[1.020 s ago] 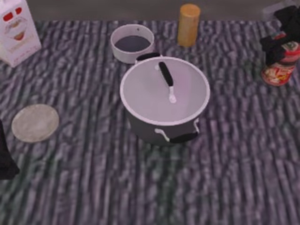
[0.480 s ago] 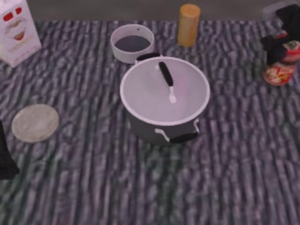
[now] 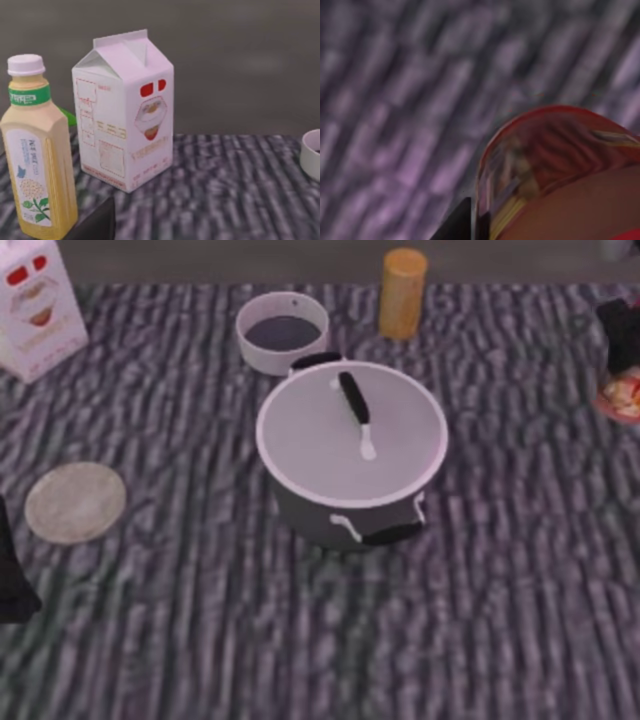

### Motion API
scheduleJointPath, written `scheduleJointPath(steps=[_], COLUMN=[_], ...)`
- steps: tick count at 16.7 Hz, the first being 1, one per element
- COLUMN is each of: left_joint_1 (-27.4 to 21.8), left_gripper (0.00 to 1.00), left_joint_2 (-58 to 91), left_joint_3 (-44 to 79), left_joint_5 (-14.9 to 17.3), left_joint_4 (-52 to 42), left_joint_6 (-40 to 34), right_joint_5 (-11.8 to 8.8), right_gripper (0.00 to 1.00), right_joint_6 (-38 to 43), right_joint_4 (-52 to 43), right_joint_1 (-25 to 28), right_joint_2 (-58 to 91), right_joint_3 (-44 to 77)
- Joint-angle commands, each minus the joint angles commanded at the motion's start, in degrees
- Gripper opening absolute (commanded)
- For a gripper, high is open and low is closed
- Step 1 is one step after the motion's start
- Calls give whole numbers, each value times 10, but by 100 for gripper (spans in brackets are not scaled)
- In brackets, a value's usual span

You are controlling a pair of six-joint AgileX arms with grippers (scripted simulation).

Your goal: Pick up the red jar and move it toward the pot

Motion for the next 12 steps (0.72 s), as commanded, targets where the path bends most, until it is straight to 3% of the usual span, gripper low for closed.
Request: scheduleJointPath(steps=[9, 12], left_joint_1=[0, 0], left_gripper=[100, 100], left_joint_2=[0, 0], left_joint_3=[0, 0], left_joint_5=[0, 0], left_joint_4=[0, 0], left_joint_6=[0, 0], right_joint_5=[0, 8], right_gripper=[0, 0], right_joint_6=[2, 40], right_joint_4=[-1, 13], right_joint_1=[-1, 17], right_joint_2=[-53, -56], right_joint_3=[-54, -72])
